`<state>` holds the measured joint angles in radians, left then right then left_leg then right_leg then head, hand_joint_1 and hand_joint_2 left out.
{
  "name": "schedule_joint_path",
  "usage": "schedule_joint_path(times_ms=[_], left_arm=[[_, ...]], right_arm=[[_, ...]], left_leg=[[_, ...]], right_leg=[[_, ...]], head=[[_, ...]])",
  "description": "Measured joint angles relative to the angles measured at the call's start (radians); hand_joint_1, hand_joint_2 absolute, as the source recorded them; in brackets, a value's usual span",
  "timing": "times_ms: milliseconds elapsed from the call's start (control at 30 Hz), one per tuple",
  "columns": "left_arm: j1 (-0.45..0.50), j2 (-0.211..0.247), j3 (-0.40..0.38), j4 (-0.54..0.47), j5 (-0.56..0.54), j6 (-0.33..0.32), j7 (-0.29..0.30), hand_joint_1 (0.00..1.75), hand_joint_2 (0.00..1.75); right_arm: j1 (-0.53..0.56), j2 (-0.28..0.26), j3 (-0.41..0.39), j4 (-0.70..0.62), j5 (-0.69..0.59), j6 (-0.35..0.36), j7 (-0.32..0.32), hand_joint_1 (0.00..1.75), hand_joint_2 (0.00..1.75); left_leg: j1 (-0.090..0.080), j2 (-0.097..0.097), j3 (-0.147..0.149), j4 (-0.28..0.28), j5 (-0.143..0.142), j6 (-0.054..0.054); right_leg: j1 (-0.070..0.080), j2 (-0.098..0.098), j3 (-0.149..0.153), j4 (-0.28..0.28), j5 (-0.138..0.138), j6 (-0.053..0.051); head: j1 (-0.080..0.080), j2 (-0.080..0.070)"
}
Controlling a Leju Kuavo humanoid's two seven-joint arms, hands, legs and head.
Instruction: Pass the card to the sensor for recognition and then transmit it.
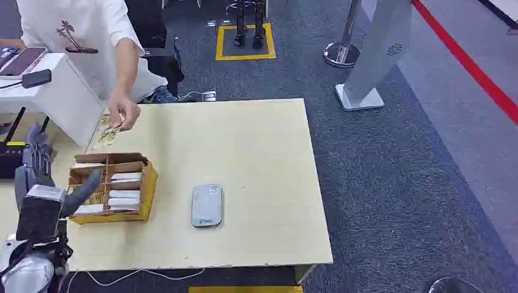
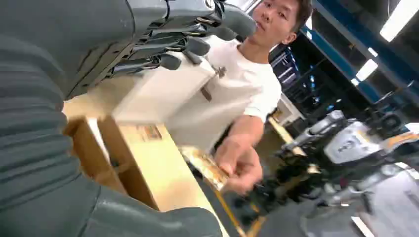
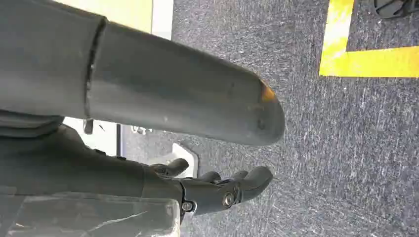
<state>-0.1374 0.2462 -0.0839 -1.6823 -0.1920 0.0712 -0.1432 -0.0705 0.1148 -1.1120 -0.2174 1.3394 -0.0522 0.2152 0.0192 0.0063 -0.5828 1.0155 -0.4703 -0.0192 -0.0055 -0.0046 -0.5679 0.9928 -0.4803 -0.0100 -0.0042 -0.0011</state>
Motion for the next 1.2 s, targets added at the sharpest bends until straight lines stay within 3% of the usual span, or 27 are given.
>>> schedule_joint_path(times_ms=[67,133,200,300,500,600,667,833,1200], left_arm=[[-0.098,0.068,-0.001,0.043,-0.091,-0.054,0.101,0.00,1.75],[-0.207,0.127,-0.003,0.094,-0.185,-0.097,0.164,0.00,1.75],[-0.311,0.178,-0.010,0.154,-0.231,-0.124,0.186,0.00,1.75],[-0.362,0.213,-0.013,0.184,-0.241,-0.133,0.195,0.00,1.75],[-0.386,0.241,-0.023,0.205,-0.252,-0.131,0.203,0.00,1.75],[-0.423,0.258,-0.045,0.222,-0.339,-0.144,0.251,0.00,1.75],[-0.489,0.278,-0.086,0.266,-0.429,-0.190,0.284,0.00,1.75],[-0.597,0.304,-0.199,0.338,-0.556,-0.233,0.310,0.00,1.75],[-0.600,0.292,-0.295,0.383,-0.540,-0.233,0.306,0.00,1.75]], right_arm=[[-0.002,0.000,0.000,0.000,0.001,0.008,0.000,0.00,0.00],[-0.003,0.000,0.000,0.000,0.001,0.012,0.002,0.00,0.00],[-0.005,0.000,0.000,0.000,0.002,0.013,0.004,0.00,0.00],[-0.004,0.000,0.000,0.000,0.004,0.016,0.004,0.00,0.00],[-0.005,0.000,0.000,0.000,0.010,0.016,0.004,0.00,0.00],[-0.005,0.000,0.000,0.000,0.014,0.021,0.006,0.00,0.00],[-0.006,0.000,0.000,0.000,0.015,0.022,0.008,0.00,0.00],[-0.008,0.000,0.000,0.000,0.013,0.022,0.011,0.00,0.00],[-0.010,0.006,0.000,0.000,0.009,0.022,0.017,0.00,0.00]], left_leg=[[0.001,-0.001,-0.001,0.000,0.002,-0.001],[0.002,0.000,-0.001,0.000,0.003,-0.002],[0.002,0.001,0.000,0.000,0.003,-0.003],[0.002,0.005,0.001,0.000,0.003,-0.003],[0.001,0.004,0.000,0.000,0.002,-0.002],[0.002,0.004,0.000,0.000,0.002,-0.002],[0.002,0.004,-0.001,0.000,0.002,-0.002],[0.002,0.004,0.000,0.000,0.003,-0.002],[0.002,0.005,-0.001,0.000,0.002,-0.002]], right_leg=[[0.001,-0.001,0.000,0.000,0.001,-0.001],[0.002,-0.001,-0.001,0.001,0.002,-0.003],[0.002,0.000,-0.001,0.001,0.003,-0.004],[0.002,0.004,-0.001,0.001,0.003,-0.004],[0.002,0.004,-0.001,0.001,0.003,-0.004],[0.002,0.004,-0.002,0.001,0.003,-0.004],[0.002,0.003,-0.002,0.001,0.003,-0.004],[0.002,0.003,-0.002,0.001,0.004,-0.005],[0.002,0.004,-0.002,0.001,0.004,-0.005]], head=[[0.000,0.000],[0.000,0.000],[0.001,0.000],[0.000,0.000],[0.000,0.000],[0.000,0.000],[0.000,0.000],[0.001,0.000],[0.000,0.000]])
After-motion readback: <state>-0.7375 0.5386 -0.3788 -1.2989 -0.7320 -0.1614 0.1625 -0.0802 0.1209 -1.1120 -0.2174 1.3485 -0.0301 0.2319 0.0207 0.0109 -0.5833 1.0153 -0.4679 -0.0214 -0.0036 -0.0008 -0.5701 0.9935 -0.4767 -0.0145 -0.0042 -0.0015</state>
